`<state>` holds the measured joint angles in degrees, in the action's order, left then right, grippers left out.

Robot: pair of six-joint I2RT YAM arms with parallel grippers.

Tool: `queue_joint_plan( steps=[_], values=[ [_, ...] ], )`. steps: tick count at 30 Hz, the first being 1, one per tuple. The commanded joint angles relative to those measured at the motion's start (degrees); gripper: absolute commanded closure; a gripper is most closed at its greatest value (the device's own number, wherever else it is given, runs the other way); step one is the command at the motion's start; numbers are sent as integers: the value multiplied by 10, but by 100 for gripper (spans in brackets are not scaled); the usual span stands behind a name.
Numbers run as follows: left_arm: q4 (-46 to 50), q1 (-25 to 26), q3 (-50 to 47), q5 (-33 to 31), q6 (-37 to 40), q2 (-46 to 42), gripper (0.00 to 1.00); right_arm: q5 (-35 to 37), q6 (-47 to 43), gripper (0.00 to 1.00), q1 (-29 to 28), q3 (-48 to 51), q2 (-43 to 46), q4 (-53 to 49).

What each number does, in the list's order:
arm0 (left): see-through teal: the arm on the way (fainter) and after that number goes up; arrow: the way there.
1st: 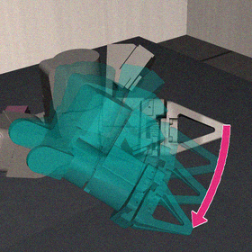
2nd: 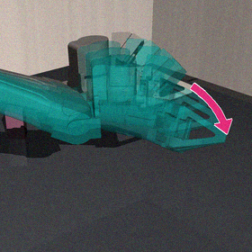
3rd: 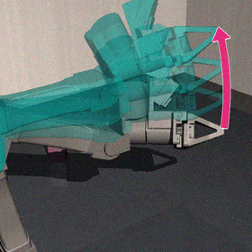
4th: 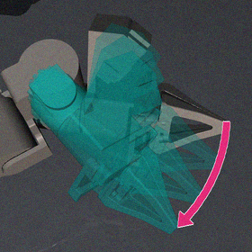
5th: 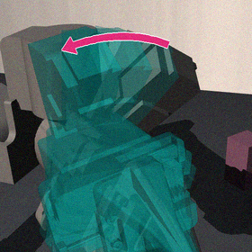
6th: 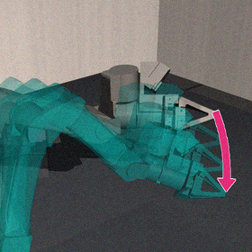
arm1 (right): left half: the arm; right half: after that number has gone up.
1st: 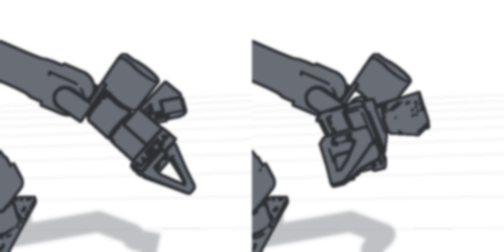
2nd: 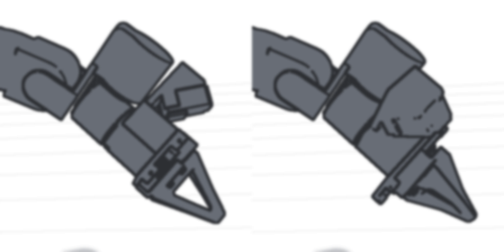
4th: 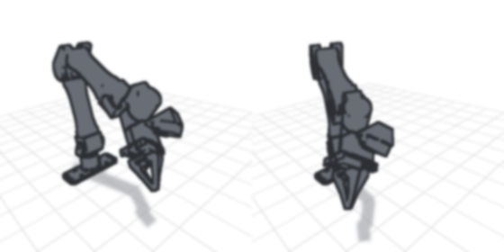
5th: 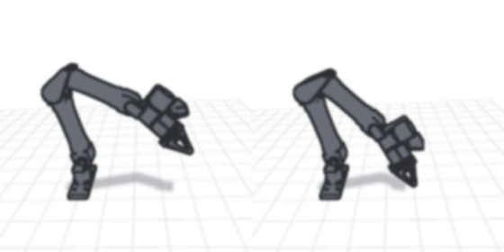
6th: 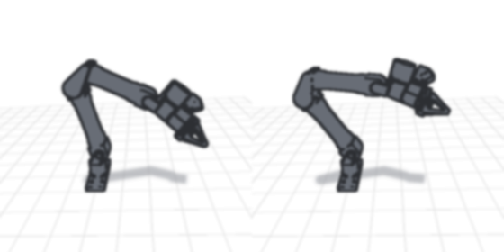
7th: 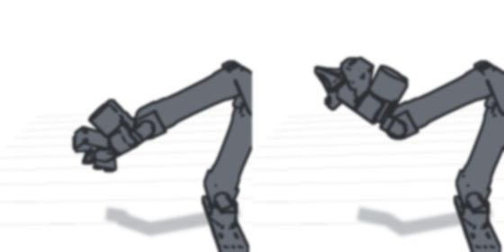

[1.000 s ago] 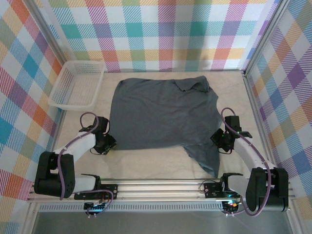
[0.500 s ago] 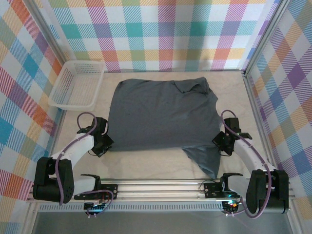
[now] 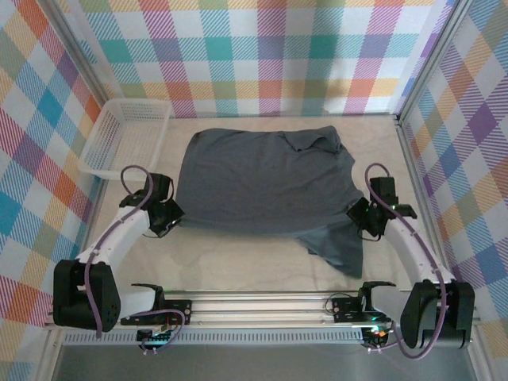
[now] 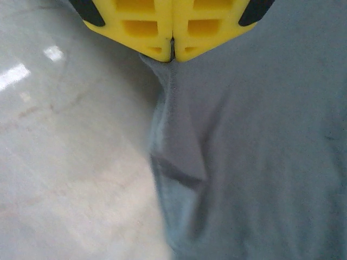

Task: Fold the inside-out t-shirt

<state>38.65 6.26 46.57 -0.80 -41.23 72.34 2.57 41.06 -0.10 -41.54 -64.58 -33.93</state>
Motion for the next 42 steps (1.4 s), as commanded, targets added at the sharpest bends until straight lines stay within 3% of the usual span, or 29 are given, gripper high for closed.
queue_joint_plan(
  steps=[1,7,13,22,28,30,33,37,42],
  values=[
    [-2,-8,43,-21,19,45,100,-4,-14,100,-3,-43,-39,10],
    [-27,-17,91,-28,17,117,100,13,-39,100,-4,-91,-91,9],
    [-30,-21,136,-30,18,135,100,-1,-46,100,-4,-140,-104,9],
    [-59,-23,170,-8,25,222,100,-4,-57,100,-3,-170,-228,63],
    [-80,-23,176,11,26,262,84,-21,-63,87,-4,-191,-283,63],
    [-78,-23,173,8,26,256,72,-15,-67,81,-4,-193,-271,53],
    [-67,-22,164,-3,37,225,55,2,-80,62,-3,-185,-231,27],
    [-55,-22,132,-6,52,139,49,19,-83,53,-3,-123,-134,-4],
    [-73,15,66,65,82,14,46,35,-57,47,-3,12,-7,-26]
  ],
)
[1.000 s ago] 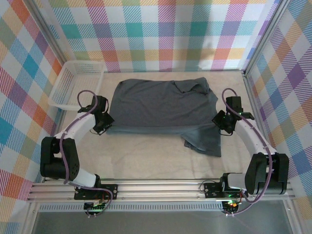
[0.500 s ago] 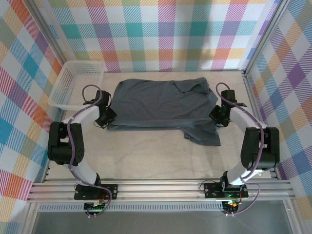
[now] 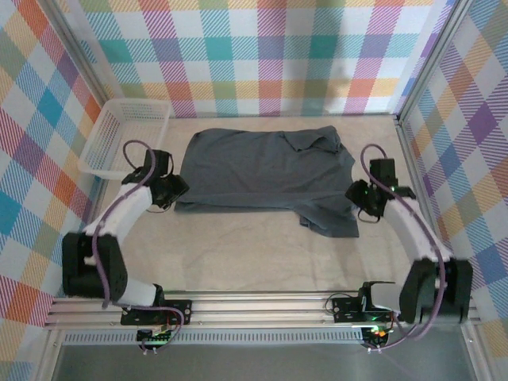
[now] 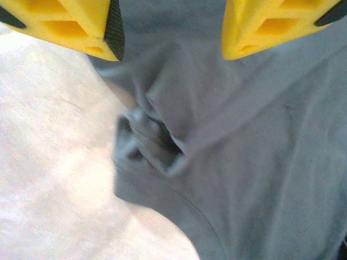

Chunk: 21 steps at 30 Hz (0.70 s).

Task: Fold the inside-out t-shirt

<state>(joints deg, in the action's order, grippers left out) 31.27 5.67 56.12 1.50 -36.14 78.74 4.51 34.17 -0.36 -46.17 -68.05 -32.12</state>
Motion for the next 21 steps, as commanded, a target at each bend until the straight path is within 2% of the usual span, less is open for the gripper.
queue_joint_plan(
  steps=[1,5,10,13,16,21],
  values=[
    [-4,34,-39,54,38,-66,45,16,12,47,0,74,35,-43],
    [-51,83,-82,119,62,-107,37,2,4,49,0,93,-6,-27],
    [-50,93,-93,100,71,-104,32,-22,0,60,0,84,-80,30],
    [-54,93,-95,98,72,-101,31,-54,-14,73,0,70,-105,49],
    [-47,92,-94,82,67,-95,31,-100,-21,100,-2,53,-114,42],
    [-38,92,-91,69,64,-80,32,-173,6,100,-24,23,-78,10]
  ],
)
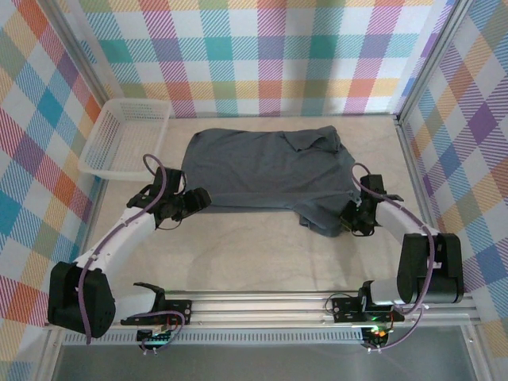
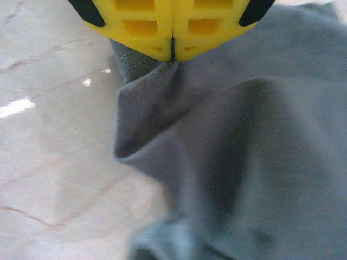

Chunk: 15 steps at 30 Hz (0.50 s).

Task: Fold the inside-out t-shirt

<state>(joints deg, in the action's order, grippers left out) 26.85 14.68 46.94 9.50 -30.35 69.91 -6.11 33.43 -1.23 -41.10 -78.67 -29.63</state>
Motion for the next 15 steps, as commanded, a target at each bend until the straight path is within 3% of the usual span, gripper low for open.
queue_joint_plan(
  steps=[1,5,8,12,13,15],
  values=[
    [4,2,0,-8,5,10,32,-79,25,100,-24,-39,36,-17],
    [-29,3,0,21,1,15,30,-108,106,100,-47,-113,12,3],
    [-69,3,5,54,-10,29,23,-68,165,100,-45,-213,-67,16],
    [-104,4,21,84,-17,66,8,-4,168,100,-23,-417,-240,-27],
    [-128,4,28,89,-19,77,6,-11,160,97,-16,-463,-279,-45],
    [-131,4,47,90,-17,101,4,-33,134,69,-5,-548,-340,-89]
  ],
)
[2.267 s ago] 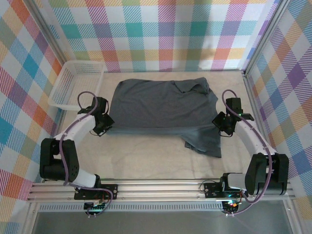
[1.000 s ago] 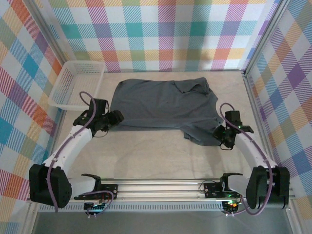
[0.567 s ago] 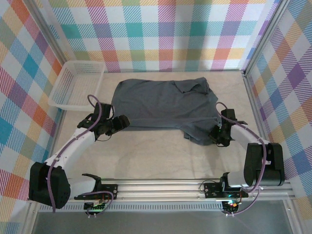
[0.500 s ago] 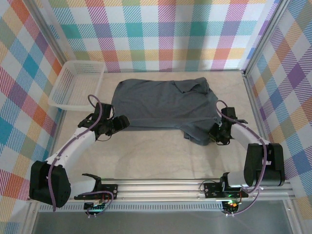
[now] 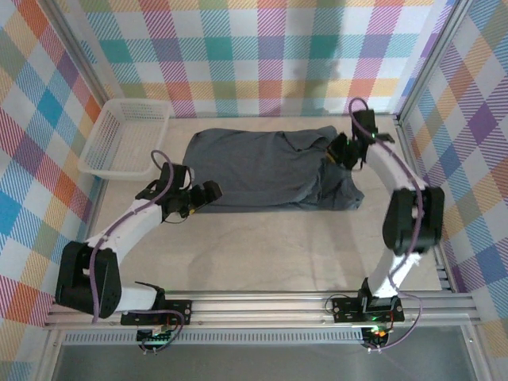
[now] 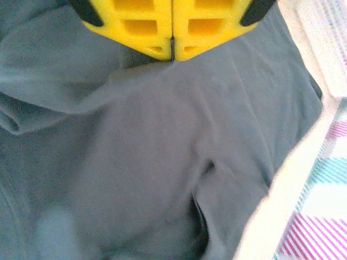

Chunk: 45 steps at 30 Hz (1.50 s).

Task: Fold the inside-out t-shirt

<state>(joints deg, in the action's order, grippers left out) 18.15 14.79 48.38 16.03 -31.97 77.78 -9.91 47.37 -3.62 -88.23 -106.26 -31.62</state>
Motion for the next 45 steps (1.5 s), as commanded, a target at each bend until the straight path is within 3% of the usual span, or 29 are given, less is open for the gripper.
queue_joint_plan(
  steps=[1,4,6,7,8,9,10,11,17,21,26,33,37,39,41,43,45],
  values=[
    [-42,2,40,19,0,30,4,4,-12,61,21,-92,-75,-83],
    [-3,2,75,-12,13,65,4,13,-28,55,33,-41,-43,-59],
    [20,2,111,-22,24,99,15,14,-32,62,46,42,-3,-13],
    [30,2,128,-30,28,118,30,13,-35,71,52,75,8,4],
    [40,2,150,-41,32,141,60,13,-38,81,58,107,19,16],
    [51,0,175,-55,36,167,83,16,-41,92,66,133,23,22],
    [61,-2,197,-67,41,193,98,17,-44,100,73,152,25,27],
    [76,-5,223,-82,44,225,100,20,-49,100,79,171,27,35],
    [131,-40,319,-88,23,372,100,8,-67,100,86,201,-7,18],
    [130,-50,280,-112,-3,380,100,50,-47,100,94,235,2,14],
    [134,-56,204,-131,-15,354,100,41,-26,100,132,288,27,7],
    [86,-53,-12,-75,-40,197,100,46,-2,100,181,447,157,-3],
    [121,-26,-116,-79,-63,36,100,43,0,100,187,542,312,-35],
    [132,-13,-135,-68,-65,-32,100,16,-37,98,185,543,380,-27],
    [151,-9,-113,-67,-54,-76,77,-23,-81,89,160,504,412,-8],
    [149,-6,-60,-61,-26,-91,59,2,-117,81,99,418,372,-36],
    [124,-3,-17,-55,7,-74,49,6,-141,75,40,341,299,-39]
  ],
)
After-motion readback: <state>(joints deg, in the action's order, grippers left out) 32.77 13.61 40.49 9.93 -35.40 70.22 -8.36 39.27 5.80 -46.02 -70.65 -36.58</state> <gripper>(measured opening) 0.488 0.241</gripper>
